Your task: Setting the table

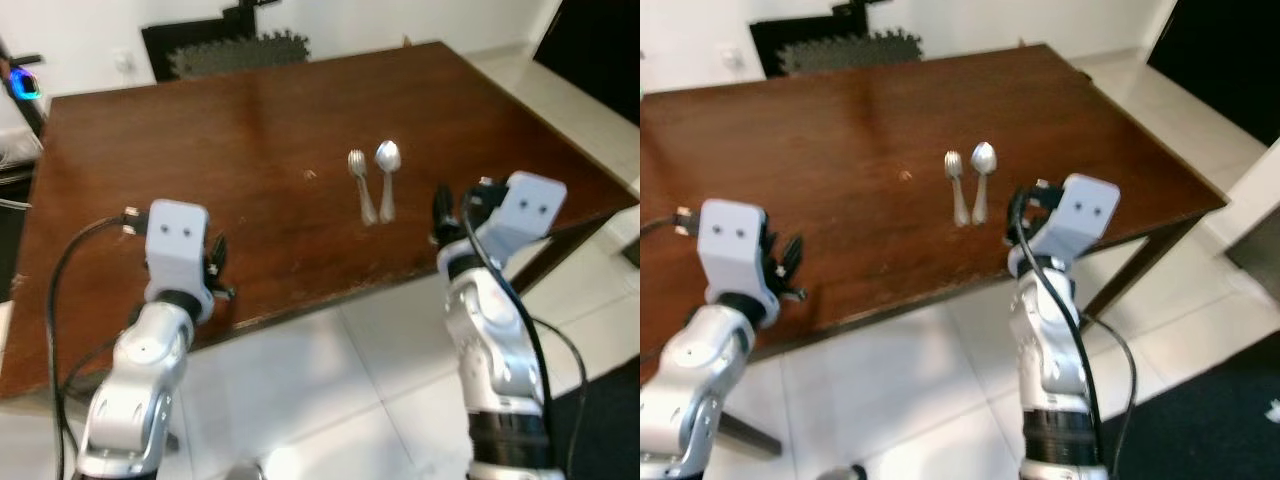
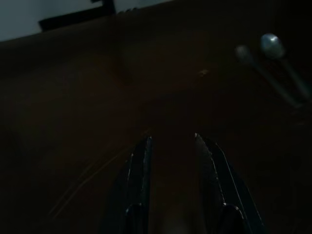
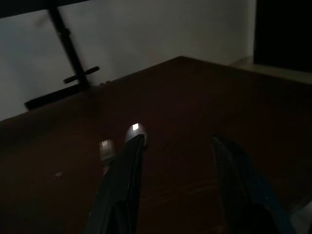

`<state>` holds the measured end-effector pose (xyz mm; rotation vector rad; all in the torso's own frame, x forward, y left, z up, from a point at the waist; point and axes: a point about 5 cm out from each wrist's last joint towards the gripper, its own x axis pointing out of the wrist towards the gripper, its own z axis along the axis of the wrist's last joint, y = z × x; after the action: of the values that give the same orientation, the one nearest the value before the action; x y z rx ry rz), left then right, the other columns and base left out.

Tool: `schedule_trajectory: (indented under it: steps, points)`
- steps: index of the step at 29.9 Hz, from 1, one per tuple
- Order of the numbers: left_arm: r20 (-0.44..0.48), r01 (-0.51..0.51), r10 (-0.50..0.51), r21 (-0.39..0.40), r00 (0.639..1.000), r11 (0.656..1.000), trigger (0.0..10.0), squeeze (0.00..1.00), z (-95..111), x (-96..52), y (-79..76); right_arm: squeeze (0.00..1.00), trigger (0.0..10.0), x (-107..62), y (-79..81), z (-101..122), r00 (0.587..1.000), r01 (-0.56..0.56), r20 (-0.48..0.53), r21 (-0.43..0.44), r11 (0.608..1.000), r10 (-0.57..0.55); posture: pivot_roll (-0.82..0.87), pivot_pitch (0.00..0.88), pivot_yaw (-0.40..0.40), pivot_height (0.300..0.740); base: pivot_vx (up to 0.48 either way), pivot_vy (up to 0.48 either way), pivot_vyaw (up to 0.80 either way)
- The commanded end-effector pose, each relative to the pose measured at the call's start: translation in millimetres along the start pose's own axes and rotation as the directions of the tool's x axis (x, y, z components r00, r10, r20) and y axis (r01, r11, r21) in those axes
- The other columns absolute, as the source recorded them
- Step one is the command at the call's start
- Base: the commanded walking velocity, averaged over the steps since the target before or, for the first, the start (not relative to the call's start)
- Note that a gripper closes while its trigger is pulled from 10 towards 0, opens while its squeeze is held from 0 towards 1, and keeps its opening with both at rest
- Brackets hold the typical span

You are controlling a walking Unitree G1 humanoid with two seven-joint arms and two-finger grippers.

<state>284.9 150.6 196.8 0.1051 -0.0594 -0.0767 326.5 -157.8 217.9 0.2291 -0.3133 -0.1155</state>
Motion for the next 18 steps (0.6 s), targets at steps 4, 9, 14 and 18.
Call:
schedule_trajectory:
  steps: [4,9,14,18]
  points:
    - [-0.03,-0.029,0.029,0.001,0.999,1.0,10.0,0.0,-5.5,-1.9,5.9,0.0,10.0,-3.1,2.0,-6.3,1.0,0.0,-0.025,0.008,1.0,0.001,0.09,0.138,0.041,0.74,0.249,-0.12,0.0]
    - [-0.032,-0.035,0.034,-0.019,0.999,0.999,10.0,0.0,-5.6,-1.8,6.2,0.0,10.0,-3.2,2.1,-6.4,1.0,-0.001,-0.025,0.008,1.0,0.001,0.09,0.138,0.041,0.74,0.049,0.0,0.0]
    - [-0.03,-0.037,0.036,-0.024,0.999,0.999,10.0,0.0,-5.0,-1.8,5.9,0.0,10.0,-3.6,1.9,-6.1,1.0,-0.001,-0.025,0.007,1.0,0.002,0.09,0.14,0.041,0.74,0.0,0.0,0.0]
    - [-0.032,-0.036,0.035,-0.024,0.999,0.999,10.0,0.0,-5.2,-2.0,5.7,0.0,10.0,-3.9,2.0,-6.2,1.0,-0.001,-0.026,0.007,1.0,0.001,0.09,0.141,0.041,0.74,0.0,0.0,0.0]
